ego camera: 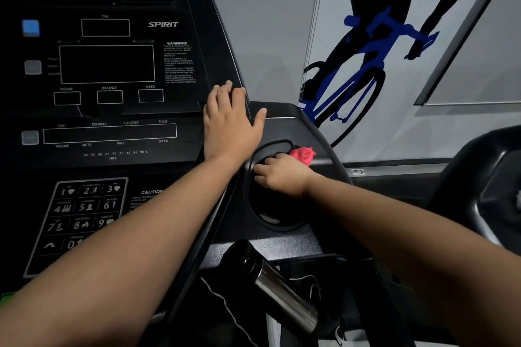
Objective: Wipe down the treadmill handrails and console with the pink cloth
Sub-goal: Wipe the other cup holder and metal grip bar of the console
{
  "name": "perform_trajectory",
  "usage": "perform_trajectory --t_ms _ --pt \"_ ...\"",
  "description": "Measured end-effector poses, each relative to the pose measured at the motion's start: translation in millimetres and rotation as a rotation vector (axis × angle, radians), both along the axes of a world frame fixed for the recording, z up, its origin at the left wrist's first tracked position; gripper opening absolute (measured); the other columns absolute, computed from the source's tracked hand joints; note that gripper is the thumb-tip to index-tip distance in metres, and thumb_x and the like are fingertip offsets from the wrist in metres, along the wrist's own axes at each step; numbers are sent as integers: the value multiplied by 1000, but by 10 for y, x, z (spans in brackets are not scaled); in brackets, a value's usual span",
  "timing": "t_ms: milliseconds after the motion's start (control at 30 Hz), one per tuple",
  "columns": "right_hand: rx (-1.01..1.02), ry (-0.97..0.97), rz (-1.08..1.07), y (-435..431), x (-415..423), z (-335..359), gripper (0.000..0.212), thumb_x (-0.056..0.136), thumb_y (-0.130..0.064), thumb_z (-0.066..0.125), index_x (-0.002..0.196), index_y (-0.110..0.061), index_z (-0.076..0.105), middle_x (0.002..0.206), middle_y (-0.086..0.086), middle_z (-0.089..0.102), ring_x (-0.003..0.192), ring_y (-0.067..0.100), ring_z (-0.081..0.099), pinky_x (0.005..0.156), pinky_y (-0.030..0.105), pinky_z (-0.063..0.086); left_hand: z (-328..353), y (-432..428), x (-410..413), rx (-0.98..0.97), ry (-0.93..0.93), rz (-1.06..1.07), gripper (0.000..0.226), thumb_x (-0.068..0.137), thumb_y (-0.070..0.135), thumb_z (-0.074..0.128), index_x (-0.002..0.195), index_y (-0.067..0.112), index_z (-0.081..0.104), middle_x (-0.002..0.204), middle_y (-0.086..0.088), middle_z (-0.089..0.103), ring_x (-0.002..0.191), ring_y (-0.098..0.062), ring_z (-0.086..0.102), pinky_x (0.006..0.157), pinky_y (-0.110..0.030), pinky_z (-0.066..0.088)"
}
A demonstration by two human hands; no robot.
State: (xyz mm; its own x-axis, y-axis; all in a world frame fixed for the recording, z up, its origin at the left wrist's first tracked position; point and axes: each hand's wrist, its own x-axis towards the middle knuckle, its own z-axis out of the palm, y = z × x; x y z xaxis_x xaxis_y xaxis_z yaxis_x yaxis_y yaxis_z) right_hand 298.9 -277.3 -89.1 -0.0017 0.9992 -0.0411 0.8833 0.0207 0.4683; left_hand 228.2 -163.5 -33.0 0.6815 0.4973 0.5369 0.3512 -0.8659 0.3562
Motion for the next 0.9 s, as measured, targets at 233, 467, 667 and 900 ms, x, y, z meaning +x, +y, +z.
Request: perform_trajectory --t_ms 233,467,667,900 --pt "-133 56 -563 -79 -295 110 34 99 -12 36 125 -9 58 128 11 52 116 33 49 89 39 39 16 36 -16 -46 -44 -18 45 93 41 49 129 13 47 146 -7 34 140 -24 23 114 -41 24" --pt "-468 326 -585 -209 -610 443 34 94 -18 50 127 -9 56 128 7 58 117 29 56 87 35 46 28 20 -25 -67 -44 -13 45 93 40 50 129 13 47 146 -7 34 139 -24 23 113 -42 25" --pt "-123 718 -650 -140 -673 166 21 89 -22 54 86 -3 65 102 19 67 87 31 62 66 28 42 19 2 -15 -47 -10 -6 48 93 43 49 129 12 45 149 -9 30 141 -26 20 114 -46 24" --pt "749 1785 -1193 273 -607 -167 14 97 -26 35 91 -15 42 88 9 51 75 25 52 68 30 47 1 -5 -4 -25 -18 0 49 93 44 50 129 11 46 148 -10 32 141 -28 20 114 -46 24"
